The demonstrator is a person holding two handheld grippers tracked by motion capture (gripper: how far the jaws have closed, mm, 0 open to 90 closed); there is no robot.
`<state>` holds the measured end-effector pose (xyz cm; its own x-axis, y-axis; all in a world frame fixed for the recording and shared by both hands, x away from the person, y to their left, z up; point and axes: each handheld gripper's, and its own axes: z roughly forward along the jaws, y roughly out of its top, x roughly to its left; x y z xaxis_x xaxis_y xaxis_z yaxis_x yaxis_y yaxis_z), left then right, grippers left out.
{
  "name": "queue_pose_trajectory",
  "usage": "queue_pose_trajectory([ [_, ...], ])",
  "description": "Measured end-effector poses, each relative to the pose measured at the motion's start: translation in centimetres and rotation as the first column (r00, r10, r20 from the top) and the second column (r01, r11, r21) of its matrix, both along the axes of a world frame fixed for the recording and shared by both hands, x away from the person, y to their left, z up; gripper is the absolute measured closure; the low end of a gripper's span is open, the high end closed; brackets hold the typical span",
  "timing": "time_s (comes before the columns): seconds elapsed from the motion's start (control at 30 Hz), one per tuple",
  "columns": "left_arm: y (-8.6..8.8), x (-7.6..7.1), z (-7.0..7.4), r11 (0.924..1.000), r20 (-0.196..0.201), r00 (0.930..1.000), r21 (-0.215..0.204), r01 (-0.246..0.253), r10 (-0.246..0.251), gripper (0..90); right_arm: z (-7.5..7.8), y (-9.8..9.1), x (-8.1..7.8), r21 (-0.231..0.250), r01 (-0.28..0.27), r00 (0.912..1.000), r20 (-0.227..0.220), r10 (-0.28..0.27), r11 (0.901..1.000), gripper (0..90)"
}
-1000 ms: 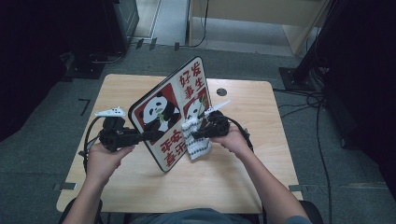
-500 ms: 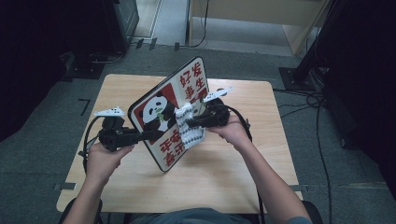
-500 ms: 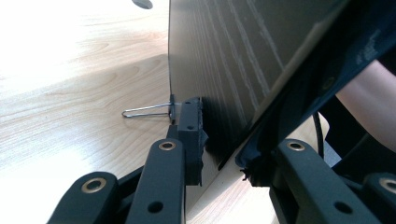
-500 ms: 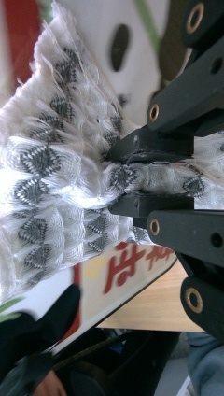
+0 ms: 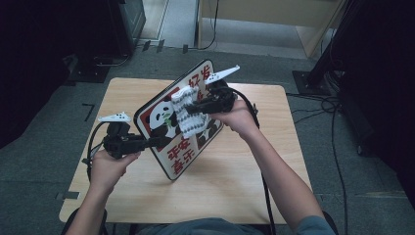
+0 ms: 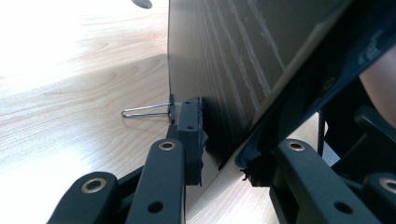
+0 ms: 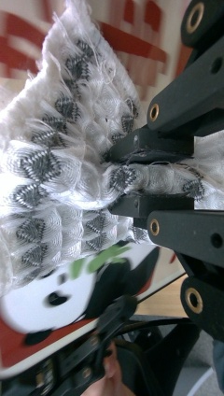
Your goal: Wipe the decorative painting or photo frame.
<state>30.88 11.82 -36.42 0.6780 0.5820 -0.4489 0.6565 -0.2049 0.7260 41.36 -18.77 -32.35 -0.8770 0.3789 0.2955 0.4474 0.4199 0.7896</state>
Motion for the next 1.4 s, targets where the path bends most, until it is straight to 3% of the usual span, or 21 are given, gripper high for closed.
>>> queue_pose_trajectory([
  [0.27,0.0,0.0,0.0,1.0000,0.000,1.0000,0.003,0.003,-0.003,72.8,3.8,1.1,0.1,0.000,-0.011,0.9982,0.059,0.011,0.9999,77.1],
  [0.43,0.0,0.1,0.0,1.0000,0.000,1.0000,0.002,0.005,-0.005,72.9,4.9,1.8,0.2,0.001,-0.017,0.9972,0.073,0.017,0.9999,76.9],
  [1.4,0.1,0.3,-0.1,0.9999,-0.001,0.9999,-0.002,0.017,-0.017,72.4,1.9,1.8,0.1,-0.028,-0.028,0.9992,0.028,0.029,0.9992,76.8],
])
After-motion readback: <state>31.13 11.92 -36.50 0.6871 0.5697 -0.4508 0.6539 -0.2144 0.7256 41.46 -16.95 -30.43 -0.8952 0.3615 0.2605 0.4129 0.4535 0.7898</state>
